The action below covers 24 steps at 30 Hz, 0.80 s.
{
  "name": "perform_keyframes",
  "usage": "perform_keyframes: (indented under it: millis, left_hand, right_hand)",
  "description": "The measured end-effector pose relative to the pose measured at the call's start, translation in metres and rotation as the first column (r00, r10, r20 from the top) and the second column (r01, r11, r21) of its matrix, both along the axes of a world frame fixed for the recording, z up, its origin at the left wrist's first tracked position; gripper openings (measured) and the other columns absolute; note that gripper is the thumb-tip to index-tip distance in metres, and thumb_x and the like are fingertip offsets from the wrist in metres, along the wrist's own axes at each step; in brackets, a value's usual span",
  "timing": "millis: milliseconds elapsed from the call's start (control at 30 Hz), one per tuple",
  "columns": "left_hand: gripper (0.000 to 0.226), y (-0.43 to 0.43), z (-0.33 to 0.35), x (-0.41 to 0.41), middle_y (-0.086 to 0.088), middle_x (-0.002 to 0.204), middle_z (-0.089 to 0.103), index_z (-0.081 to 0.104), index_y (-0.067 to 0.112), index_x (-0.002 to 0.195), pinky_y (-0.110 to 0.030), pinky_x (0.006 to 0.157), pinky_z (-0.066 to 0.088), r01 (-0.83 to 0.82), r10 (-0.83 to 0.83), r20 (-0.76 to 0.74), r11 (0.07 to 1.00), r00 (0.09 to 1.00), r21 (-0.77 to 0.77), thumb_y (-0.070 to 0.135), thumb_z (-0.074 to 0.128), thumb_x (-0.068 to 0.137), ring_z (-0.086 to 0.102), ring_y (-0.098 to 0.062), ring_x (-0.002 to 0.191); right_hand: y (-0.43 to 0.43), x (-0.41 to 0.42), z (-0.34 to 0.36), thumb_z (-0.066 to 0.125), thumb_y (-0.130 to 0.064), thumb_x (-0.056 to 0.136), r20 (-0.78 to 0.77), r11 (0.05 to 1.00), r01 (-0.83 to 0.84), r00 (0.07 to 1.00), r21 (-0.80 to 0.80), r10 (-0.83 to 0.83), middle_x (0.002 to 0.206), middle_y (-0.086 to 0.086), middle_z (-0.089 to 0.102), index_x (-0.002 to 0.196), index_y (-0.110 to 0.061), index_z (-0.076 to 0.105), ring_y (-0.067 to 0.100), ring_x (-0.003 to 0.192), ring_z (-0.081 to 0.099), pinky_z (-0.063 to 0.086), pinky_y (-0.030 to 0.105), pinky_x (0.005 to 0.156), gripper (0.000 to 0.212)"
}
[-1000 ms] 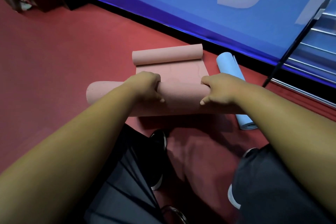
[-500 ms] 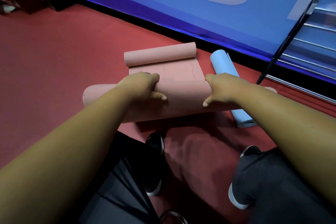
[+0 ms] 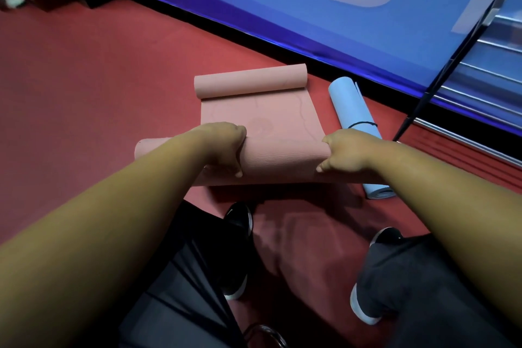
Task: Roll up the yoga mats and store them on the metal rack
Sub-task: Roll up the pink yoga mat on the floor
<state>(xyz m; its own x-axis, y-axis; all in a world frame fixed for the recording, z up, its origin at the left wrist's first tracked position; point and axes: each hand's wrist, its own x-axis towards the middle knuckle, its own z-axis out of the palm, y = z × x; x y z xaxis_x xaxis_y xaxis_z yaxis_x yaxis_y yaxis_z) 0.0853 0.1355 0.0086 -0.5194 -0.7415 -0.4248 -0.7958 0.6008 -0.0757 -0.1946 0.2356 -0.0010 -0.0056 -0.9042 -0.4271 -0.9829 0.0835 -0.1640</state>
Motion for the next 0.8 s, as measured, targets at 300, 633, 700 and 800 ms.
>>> perform_keyframes:
  millis: [300, 633, 700, 800]
  left_hand:
    - [0.037, 0.006, 0.002, 0.003, -0.002, 0.095, 0.072, 0.065, 0.022, 0.102, -0.040, 0.081, 0.062, -0.100, 0.099, 0.016, 0.979, 0.995, 0.177, 0.038, 0.088, 0.076, 0.070, -0.027, 0.084]
    - [0.044, 0.006, 0.005, 0.011, -0.007, 0.102, 0.064, 0.047, 0.019, 0.103, -0.032, 0.060, 0.048, -0.169, 0.175, 0.010, 0.934, 0.985, 0.315, 0.029, 0.086, 0.083, 0.062, -0.020, 0.081]
    - [0.042, 0.006, 0.005, 0.011, 0.000, 0.093, 0.064, 0.053, 0.020, 0.099, -0.029, 0.057, 0.043, -0.150, 0.165, -0.017, 0.929, 0.986, 0.339, 0.028, 0.090, 0.081, 0.061, -0.018, 0.078]
    - [0.041, 0.006, 0.007, 0.011, 0.005, 0.082, 0.068, 0.065, 0.023, 0.087, -0.028, 0.060, 0.042, -0.146, 0.176, -0.066, 0.935, 0.982, 0.324, 0.036, 0.099, 0.068, 0.062, -0.019, 0.079]
  right_hand:
    - [0.000, 0.000, 0.009, 0.080, -0.046, 0.094, 0.062, 0.993, -0.055, 0.997, 0.107, 0.049, 0.138, 0.008, 0.066, 0.139, -0.015, 0.059, 0.028, 0.119, 0.061, 0.049, 0.035, 0.098, 0.059]
    - [-0.005, -0.008, 0.008, 0.093, -0.053, 0.076, 0.064, 0.993, -0.107, 0.992, -0.040, 0.109, 0.095, -0.001, 0.051, 0.087, -0.021, 0.044, 0.018, 0.080, 0.050, 0.033, 0.031, 0.060, 0.060]
    - [-0.008, -0.009, 0.006, 0.097, -0.048, 0.072, 0.077, 0.987, -0.116, 0.989, -0.116, 0.125, 0.096, 0.000, 0.051, 0.081, -0.020, 0.046, 0.023, 0.085, 0.052, 0.035, 0.034, 0.061, 0.059]
    - [-0.011, -0.012, 0.007, 0.098, -0.049, 0.068, 0.076, 0.981, -0.112, 0.989, -0.160, 0.125, 0.091, 0.002, 0.055, 0.076, -0.017, 0.052, 0.026, 0.087, 0.056, 0.046, 0.038, 0.068, 0.056]
